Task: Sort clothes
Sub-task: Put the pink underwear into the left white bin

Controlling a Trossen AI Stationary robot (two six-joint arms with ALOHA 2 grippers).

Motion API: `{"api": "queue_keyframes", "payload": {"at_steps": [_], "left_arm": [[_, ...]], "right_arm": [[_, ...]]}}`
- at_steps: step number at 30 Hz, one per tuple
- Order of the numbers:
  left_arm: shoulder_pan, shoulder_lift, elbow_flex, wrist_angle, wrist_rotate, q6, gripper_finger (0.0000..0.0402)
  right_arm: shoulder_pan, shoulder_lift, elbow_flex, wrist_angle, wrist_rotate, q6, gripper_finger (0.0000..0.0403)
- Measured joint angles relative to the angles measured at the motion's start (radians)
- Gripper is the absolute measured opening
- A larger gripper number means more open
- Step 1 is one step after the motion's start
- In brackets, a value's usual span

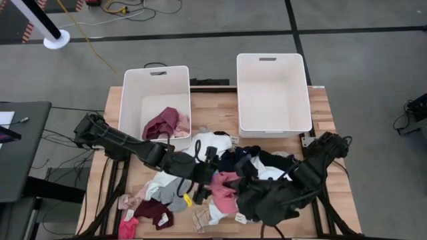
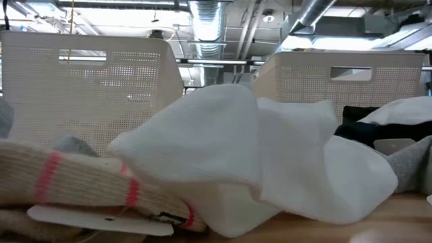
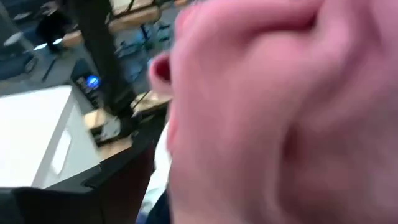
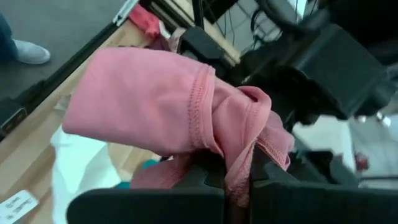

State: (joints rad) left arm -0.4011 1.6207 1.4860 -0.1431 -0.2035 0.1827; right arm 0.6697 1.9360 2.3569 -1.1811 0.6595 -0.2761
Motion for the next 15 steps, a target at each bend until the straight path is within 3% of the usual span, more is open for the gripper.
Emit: {"api": "queue_keyframes", "payload": {"at_steps": [8, 15], "left_arm": [[0.0, 0.0, 0.0, 0.064, 0.031, 0.049, 0.0324], [0.0, 0.0, 0.0, 0.056, -0.002, 0.101, 0.0205]], "right_arm": [[-0.005, -0.002, -0.001, 0.035, -0.016, -0.056, 0.0015], [-0.003, -0.002, -0.002, 0.044, -0.032, -0.058, 0.0021]]}}
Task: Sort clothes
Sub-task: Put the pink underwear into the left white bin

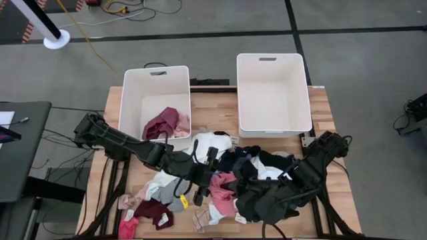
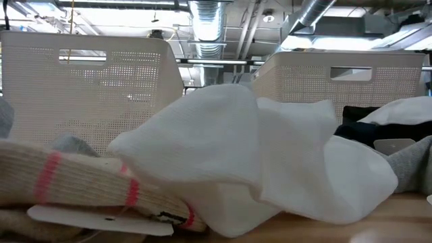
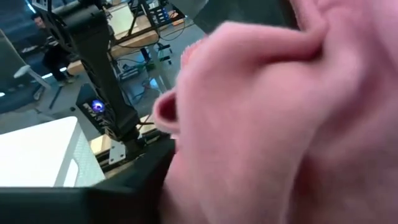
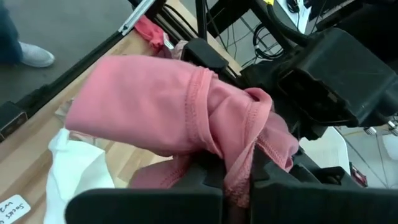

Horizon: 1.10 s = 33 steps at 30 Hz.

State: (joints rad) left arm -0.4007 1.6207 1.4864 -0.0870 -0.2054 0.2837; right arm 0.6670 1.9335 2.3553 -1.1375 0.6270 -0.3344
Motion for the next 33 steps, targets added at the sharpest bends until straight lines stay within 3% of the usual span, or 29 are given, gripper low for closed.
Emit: {"api": "queue_keyframes", "payload": {"at_steps": [9, 19, 33], "left_arm": [[0.0, 0.0, 0.0, -0.024, 0.0, 0.049, 0.0014], [0.0, 0.0, 0.0, -0.063, -0.014, 0.049, 0.0002], [-0.013, -0.045, 0.006, -0.139, -0.06, 0.049, 0.0001]], "right_arm": [[0.0, 0.0, 0.0, -0.003, -0.001, 0.026, 0.0062], [0.0, 0.0, 0.0, -0.099, -0.001, 0.122, 0.0096], [0.016, 0.0, 0.0, -0.405, 0.0, 0.454, 0.0223]]}}
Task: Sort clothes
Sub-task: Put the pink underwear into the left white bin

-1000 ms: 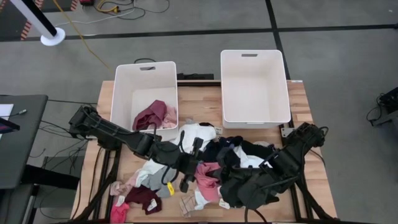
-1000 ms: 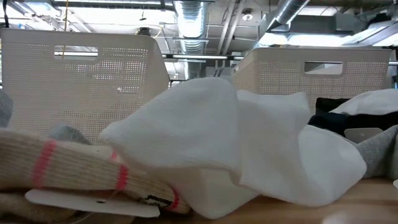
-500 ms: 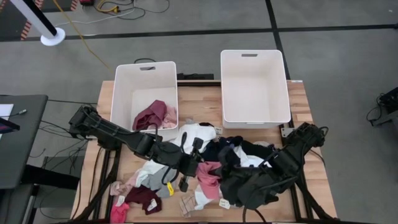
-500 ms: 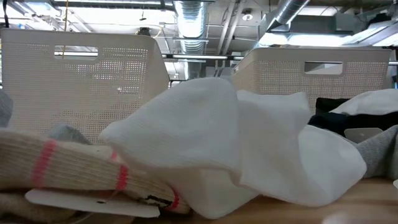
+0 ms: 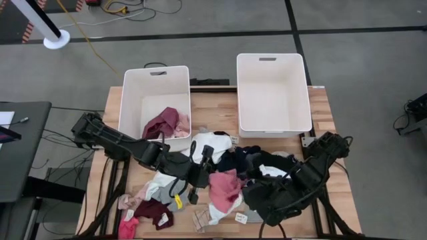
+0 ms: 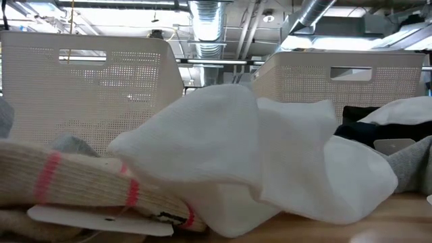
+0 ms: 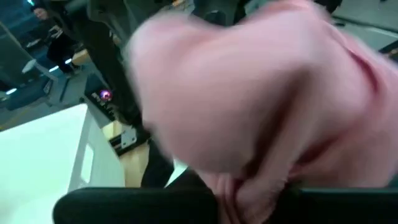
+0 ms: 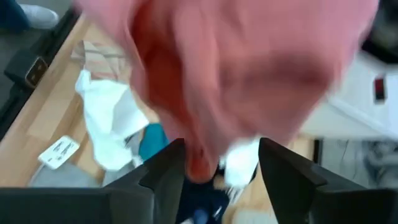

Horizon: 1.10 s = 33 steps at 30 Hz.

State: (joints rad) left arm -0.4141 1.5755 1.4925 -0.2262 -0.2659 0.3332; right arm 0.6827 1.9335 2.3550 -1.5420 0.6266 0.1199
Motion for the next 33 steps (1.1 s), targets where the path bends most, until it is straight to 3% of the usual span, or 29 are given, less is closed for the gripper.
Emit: {"api": "queue_keyframes", "payload": {"at_steps": [12, 18, 24, 33], "left_arm": [[-0.037, -0.167, 0.0, -0.2, -0.231, -0.022, 0.0], [-0.041, -0.283, 0.0, -0.374, -0.364, -0.096, 0.0], [-0.041, -0.382, 0.0, -0.586, -0.503, -0.208, 0.0], [-0.026, -0.487, -0.005, -0.892, -0.627, -0.452, 0.0]], "right_arm": [[0.05, -0.001, -0.005, -0.028, 0.0, 0.11, 0.0233], [0.059, 0.0, -0.005, 0.052, -0.008, 0.1, 0.0233], [0.061, 0.001, -0.042, 0.239, -0.126, -0.023, 0.0233], [0.019, 0.003, -0.218, 0.455, -0.26, -0.159, 0.0232]]}}
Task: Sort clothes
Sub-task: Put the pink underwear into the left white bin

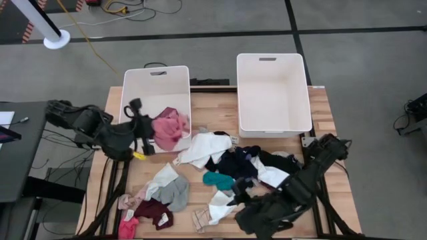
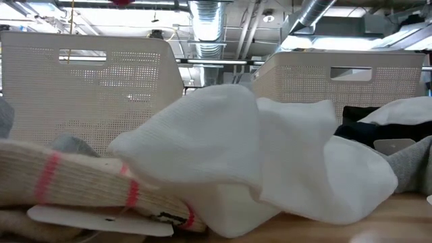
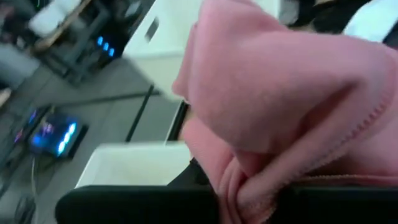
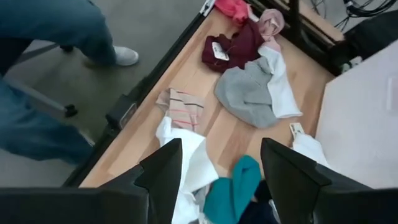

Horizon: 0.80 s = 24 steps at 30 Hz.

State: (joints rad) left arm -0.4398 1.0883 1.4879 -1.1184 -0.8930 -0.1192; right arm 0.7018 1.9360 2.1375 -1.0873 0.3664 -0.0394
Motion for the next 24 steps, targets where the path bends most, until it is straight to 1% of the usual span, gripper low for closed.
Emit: {"api": "queue_keyframes", "payload": {"at_steps": [6, 8, 10, 16, 20, 24], "left_arm": [[0.056, -0.049, 0.0, -0.208, -0.034, -0.209, 0.0], [0.081, -0.062, 0.0, -0.253, -0.037, -0.256, 0.0], [0.109, -0.073, 0.0, -0.28, -0.037, -0.281, 0.0], [0.188, -0.084, 0.0, -0.289, -0.035, -0.258, 0.0], [0.252, -0.079, 0.0, -0.291, 0.009, -0.226, 0.0], [0.324, -0.079, -0.001, -0.292, 0.058, -0.191, 0.0]], "right_arm": [[-0.044, 0.0, -0.107, 0.097, -0.076, -0.046, 0.0219], [-0.058, 0.0, -0.134, 0.108, -0.095, -0.054, 0.0214], [-0.075, 0.0, -0.17, 0.155, -0.129, -0.07, 0.0211], [-0.117, 0.0, -0.253, 0.276, -0.245, -0.126, 0.0203], [-0.136, 0.0, -0.269, 0.267, -0.289, -0.13, 0.02], [-0.143, -0.002, -0.281, 0.244, -0.295, -0.14, 0.0198]]}}
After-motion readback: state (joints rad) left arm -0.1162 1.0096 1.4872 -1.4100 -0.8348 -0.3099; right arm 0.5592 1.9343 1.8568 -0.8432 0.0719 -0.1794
